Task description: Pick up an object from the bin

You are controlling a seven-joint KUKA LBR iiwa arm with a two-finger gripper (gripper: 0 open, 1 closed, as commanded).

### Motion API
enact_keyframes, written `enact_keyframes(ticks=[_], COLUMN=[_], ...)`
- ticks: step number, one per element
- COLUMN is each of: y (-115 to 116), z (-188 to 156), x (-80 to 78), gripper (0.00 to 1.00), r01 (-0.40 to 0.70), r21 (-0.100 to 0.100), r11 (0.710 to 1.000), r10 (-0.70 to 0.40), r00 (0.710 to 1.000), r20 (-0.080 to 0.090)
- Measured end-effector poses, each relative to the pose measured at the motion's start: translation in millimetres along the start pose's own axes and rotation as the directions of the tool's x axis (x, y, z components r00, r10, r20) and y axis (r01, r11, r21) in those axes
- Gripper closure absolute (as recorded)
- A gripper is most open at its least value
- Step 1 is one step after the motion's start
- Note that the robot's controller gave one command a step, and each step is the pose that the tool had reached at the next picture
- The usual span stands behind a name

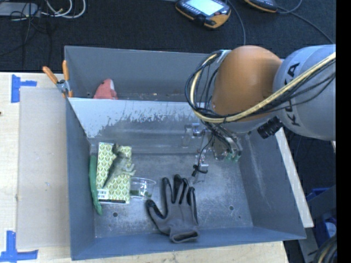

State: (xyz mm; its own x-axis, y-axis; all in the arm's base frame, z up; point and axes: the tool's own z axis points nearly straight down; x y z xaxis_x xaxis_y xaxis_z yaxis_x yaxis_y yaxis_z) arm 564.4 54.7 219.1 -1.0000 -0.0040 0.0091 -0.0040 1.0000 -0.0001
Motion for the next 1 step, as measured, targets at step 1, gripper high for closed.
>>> enact_keyframes(ticks=[1], y=[-0.3], z=[-4.7], x=[-1.2], gripper=[0.0], r01=[-0.002], r21=[-0.001], r11=[1.0], r10=[0.002], r00=[1.0], r20=[0.008])
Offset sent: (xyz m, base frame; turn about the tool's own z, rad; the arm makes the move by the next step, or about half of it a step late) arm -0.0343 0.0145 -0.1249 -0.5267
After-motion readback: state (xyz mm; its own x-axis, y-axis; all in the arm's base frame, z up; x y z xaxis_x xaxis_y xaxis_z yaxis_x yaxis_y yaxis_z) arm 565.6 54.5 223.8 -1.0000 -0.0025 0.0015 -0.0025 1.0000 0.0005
